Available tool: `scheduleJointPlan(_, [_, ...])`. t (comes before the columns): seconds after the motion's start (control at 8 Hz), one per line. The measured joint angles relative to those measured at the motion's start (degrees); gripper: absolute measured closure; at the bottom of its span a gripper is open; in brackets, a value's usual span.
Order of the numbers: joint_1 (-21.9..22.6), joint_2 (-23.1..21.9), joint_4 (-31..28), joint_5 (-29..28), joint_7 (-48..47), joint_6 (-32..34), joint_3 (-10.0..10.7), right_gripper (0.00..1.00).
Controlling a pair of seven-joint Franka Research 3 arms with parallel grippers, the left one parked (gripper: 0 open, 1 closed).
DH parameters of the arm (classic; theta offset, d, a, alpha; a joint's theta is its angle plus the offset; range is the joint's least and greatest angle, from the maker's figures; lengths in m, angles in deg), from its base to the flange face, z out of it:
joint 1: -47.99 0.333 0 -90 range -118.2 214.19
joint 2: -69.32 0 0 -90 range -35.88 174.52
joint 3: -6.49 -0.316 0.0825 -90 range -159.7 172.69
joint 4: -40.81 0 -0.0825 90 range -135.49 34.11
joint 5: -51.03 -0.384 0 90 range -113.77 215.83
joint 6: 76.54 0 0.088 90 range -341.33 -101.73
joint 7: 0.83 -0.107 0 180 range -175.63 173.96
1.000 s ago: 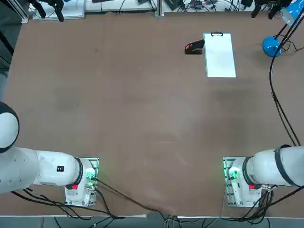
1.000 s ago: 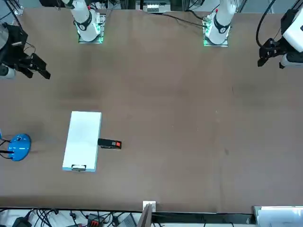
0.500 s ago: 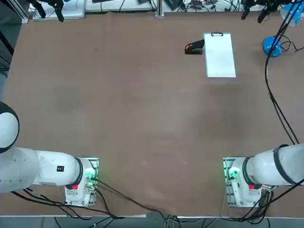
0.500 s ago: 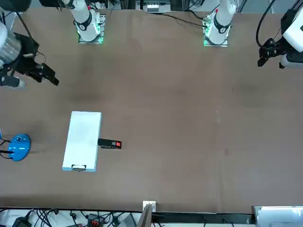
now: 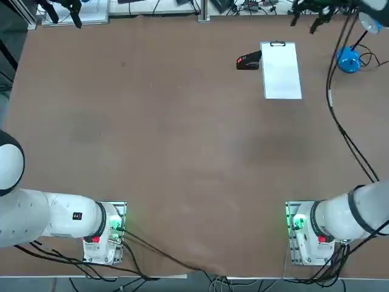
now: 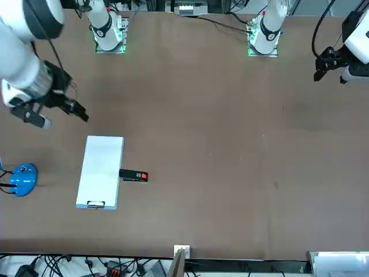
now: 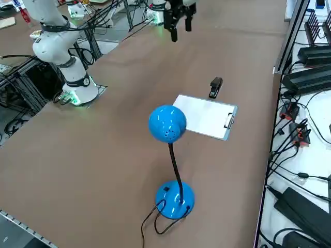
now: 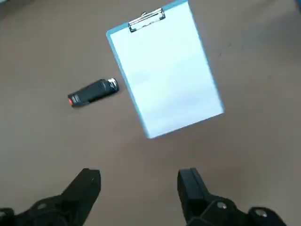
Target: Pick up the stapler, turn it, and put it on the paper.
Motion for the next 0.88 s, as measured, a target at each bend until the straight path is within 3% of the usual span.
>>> scheduleJointPlan(0.88, [8.94,15.94,1.31,0.05,-44.00,-17.39,-0.01,0.00])
